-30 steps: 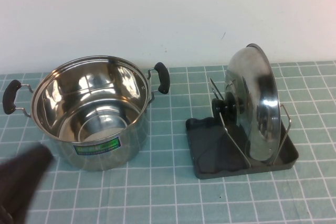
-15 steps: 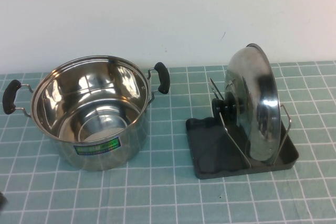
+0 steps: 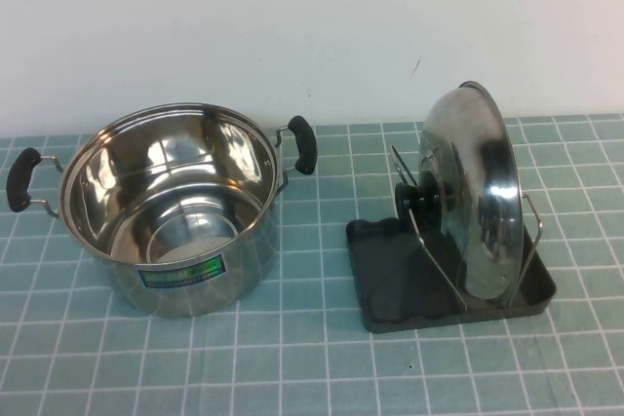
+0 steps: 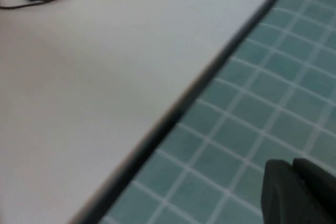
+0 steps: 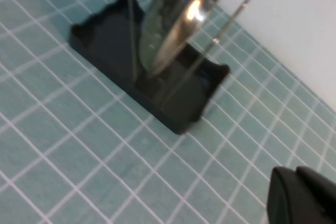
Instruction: Put pot lid on rack
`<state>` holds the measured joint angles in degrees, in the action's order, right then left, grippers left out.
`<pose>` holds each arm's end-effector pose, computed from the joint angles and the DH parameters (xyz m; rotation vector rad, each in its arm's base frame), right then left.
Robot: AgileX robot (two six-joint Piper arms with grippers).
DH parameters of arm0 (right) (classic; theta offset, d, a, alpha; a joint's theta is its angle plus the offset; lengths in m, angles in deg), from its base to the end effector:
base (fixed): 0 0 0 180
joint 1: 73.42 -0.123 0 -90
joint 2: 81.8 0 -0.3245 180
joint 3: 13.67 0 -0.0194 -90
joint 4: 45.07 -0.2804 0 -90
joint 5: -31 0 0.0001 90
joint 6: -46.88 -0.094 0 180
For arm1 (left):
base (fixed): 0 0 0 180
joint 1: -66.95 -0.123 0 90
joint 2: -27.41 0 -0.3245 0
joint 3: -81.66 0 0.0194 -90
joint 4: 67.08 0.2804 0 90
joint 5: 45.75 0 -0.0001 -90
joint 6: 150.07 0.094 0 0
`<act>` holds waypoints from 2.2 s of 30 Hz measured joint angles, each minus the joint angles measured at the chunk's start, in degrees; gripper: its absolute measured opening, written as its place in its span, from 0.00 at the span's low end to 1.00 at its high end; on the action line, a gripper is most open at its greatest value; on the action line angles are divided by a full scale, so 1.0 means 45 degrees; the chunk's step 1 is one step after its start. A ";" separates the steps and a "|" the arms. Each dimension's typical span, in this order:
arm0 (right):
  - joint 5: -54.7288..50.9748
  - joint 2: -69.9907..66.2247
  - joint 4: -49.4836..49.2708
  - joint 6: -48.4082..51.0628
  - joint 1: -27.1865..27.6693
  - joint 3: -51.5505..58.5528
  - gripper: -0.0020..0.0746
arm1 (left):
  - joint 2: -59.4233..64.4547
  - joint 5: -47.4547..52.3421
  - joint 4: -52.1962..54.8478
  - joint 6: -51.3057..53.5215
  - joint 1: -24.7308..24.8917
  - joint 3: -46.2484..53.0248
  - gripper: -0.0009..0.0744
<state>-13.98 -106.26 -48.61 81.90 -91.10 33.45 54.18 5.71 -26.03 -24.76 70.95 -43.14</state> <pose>0.0450 0.0186 0.3224 -0.8880 1.8310 -0.1185 0.0541 0.0447 0.2808 -0.6924 1.9856 0.2757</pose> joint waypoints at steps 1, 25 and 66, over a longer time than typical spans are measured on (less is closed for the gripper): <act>0.0162 0.0087 -0.0261 0.0088 -0.0028 0.0167 0.02 | -0.0211 -0.0411 -0.0677 0.0402 0.0000 -0.0031 0.01; 0.0856 0.2491 -0.1003 -0.2032 -0.0161 0.1950 0.02 | -0.4506 -0.3293 -1.1599 0.9971 0.0000 -0.0115 0.01; 0.0801 0.2543 -0.1003 -0.2032 -0.0161 0.1969 0.02 | -0.4636 -0.7070 -0.9031 0.9801 -0.0259 0.5212 0.01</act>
<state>-10.38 -94.82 -53.12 72.76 -91.83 42.31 33.32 -26.10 -66.67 19.34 69.78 -19.69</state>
